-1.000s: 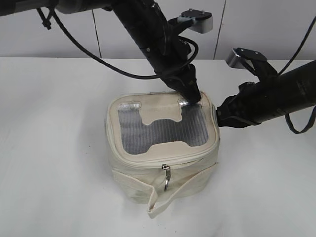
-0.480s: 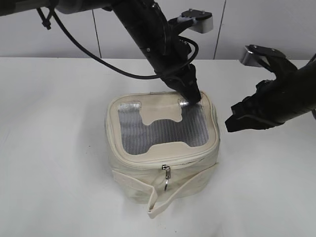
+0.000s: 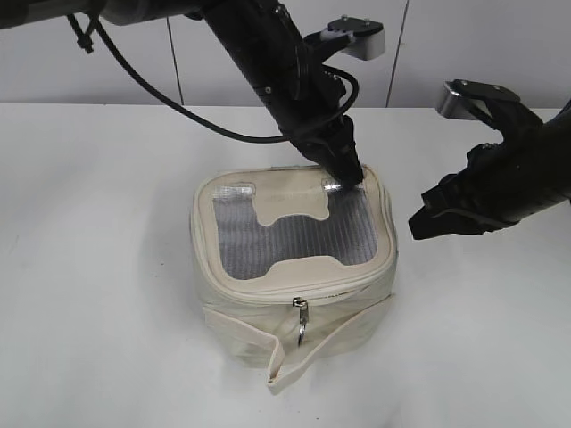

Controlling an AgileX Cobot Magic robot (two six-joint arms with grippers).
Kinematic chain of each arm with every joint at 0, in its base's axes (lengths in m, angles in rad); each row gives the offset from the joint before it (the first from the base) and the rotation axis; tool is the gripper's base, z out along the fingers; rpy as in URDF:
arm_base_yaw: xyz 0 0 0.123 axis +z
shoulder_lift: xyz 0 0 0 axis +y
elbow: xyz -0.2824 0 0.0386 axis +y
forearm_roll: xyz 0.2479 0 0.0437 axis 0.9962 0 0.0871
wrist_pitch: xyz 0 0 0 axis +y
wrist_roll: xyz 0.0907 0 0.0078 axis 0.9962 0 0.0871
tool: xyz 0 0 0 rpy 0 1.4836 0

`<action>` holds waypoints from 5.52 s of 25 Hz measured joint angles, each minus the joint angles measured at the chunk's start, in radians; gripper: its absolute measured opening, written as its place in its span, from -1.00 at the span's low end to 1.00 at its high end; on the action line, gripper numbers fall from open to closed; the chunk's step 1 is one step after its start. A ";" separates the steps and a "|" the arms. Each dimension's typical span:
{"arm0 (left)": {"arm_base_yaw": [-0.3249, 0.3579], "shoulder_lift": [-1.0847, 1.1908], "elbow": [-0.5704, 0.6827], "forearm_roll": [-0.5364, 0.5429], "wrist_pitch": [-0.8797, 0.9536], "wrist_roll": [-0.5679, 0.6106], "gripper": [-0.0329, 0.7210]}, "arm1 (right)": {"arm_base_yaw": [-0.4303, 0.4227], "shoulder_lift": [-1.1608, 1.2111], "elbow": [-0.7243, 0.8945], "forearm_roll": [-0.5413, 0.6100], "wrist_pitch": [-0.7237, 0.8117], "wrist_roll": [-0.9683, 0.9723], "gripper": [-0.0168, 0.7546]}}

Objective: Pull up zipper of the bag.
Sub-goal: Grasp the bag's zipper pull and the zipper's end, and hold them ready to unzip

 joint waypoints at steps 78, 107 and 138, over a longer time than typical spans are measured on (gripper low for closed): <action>-0.016 -0.002 0.002 -0.027 0.036 -0.012 -0.71 | 0.001 -0.130 0.027 -0.114 0.326 0.145 -0.94; -0.011 -0.002 0.002 -0.002 0.007 -0.067 -0.71 | 0.151 -0.195 0.041 -0.350 0.117 0.390 0.33; -0.007 -0.002 0.002 0.007 0.007 -0.073 -0.71 | 0.149 -0.044 0.049 -0.099 -0.066 0.134 -0.94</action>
